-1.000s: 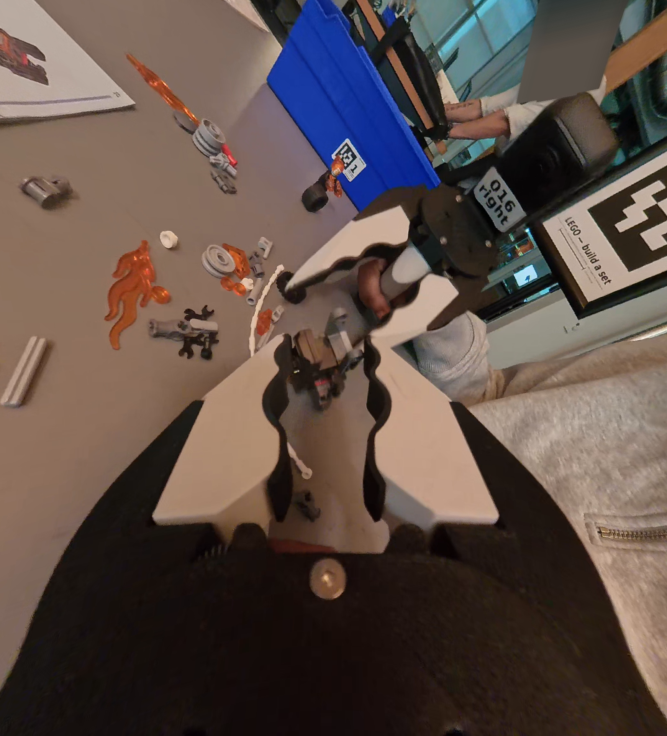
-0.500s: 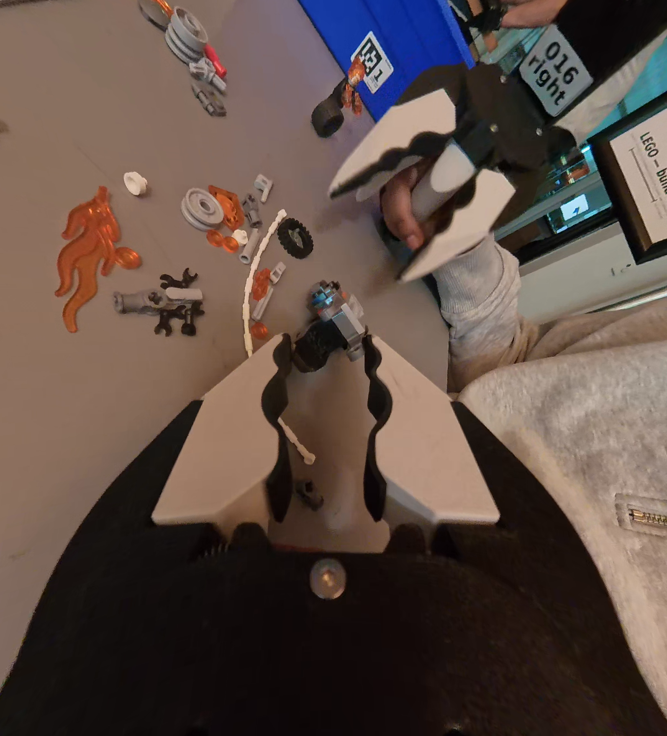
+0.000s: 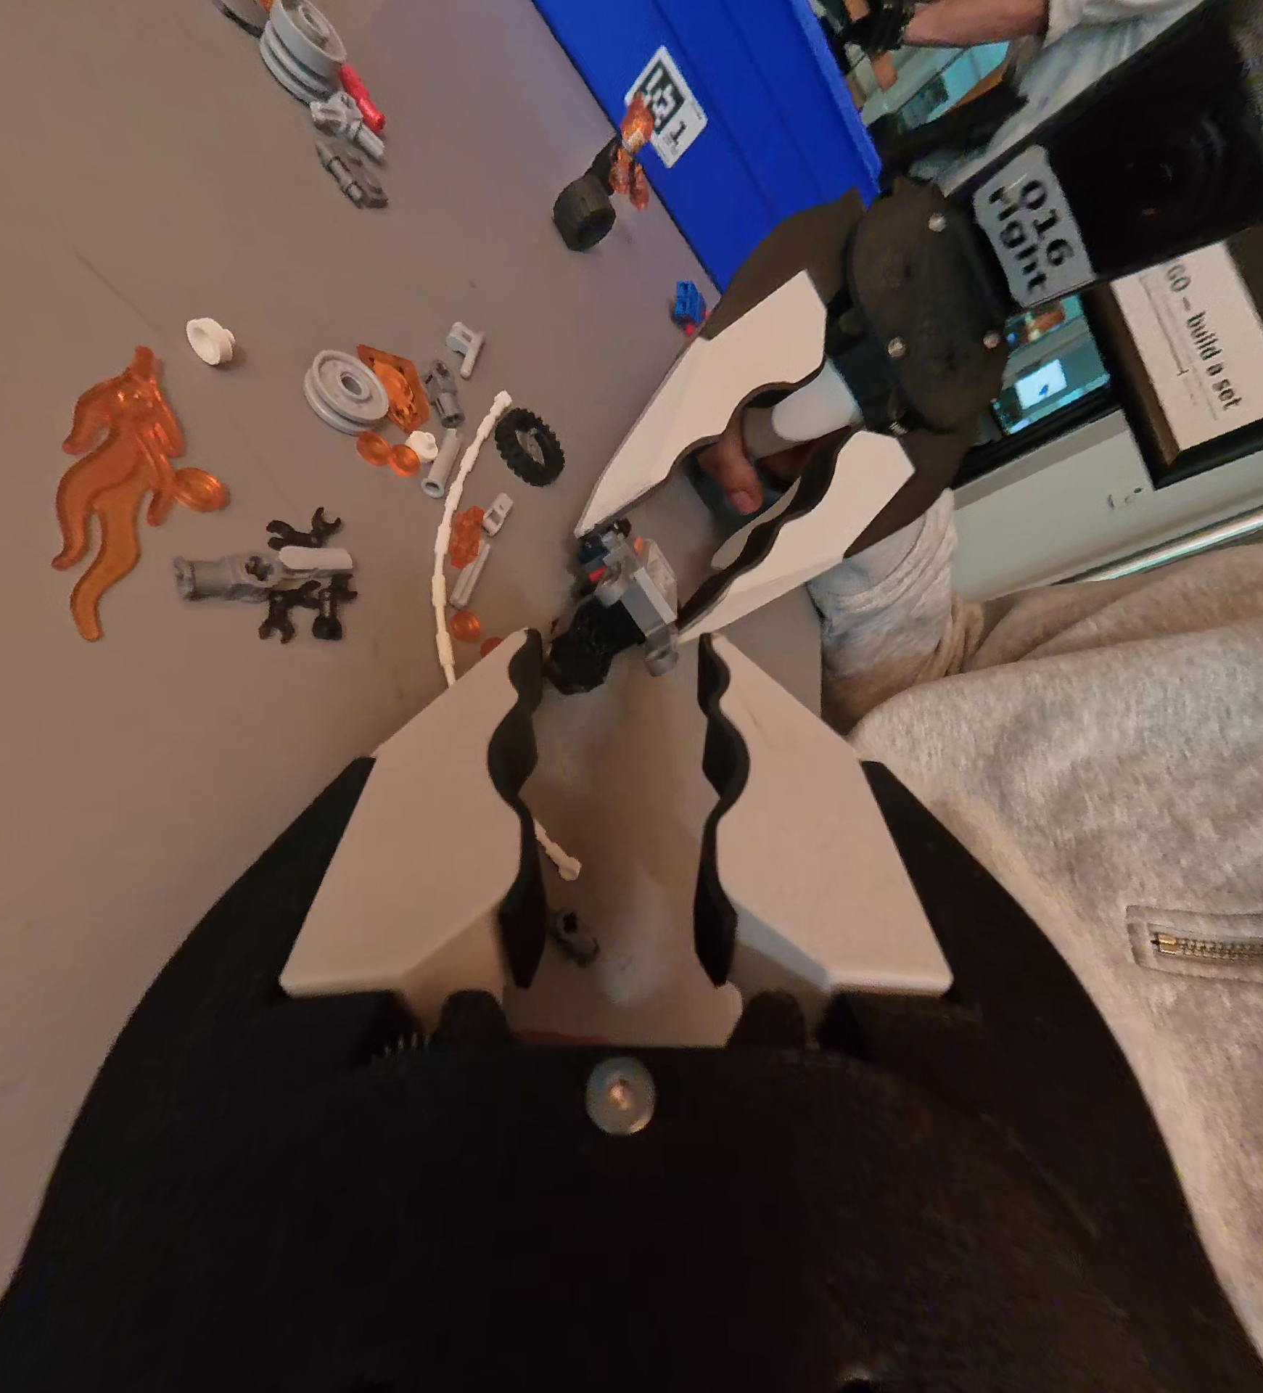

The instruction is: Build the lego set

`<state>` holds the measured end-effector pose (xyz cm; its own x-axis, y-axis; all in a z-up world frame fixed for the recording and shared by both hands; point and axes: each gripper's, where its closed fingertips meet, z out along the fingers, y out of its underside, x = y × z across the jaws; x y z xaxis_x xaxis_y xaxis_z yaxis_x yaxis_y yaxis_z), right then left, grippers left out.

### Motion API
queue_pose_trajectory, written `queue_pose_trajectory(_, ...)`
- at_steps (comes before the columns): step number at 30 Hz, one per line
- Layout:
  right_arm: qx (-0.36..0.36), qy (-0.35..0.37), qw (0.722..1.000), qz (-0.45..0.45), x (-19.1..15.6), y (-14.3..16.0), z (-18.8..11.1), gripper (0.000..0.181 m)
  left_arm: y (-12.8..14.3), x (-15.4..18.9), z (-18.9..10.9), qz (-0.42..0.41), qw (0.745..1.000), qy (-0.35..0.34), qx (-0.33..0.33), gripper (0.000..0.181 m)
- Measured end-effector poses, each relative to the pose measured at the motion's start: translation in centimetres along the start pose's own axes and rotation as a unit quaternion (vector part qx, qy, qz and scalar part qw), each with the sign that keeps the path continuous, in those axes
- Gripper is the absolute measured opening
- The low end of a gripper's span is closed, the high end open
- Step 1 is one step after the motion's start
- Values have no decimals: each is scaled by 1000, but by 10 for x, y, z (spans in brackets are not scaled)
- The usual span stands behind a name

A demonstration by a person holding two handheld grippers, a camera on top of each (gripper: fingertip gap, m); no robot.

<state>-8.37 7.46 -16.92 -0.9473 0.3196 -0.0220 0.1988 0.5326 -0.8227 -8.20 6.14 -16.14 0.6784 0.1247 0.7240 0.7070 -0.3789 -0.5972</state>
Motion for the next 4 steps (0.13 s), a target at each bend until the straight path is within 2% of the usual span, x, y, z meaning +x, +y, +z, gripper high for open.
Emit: queue_pose_trajectory(4, 13, -8, 1000, 5, 1, 1, -8, 34, -11, 7, -9, -6, 998, 37, 44, 42)
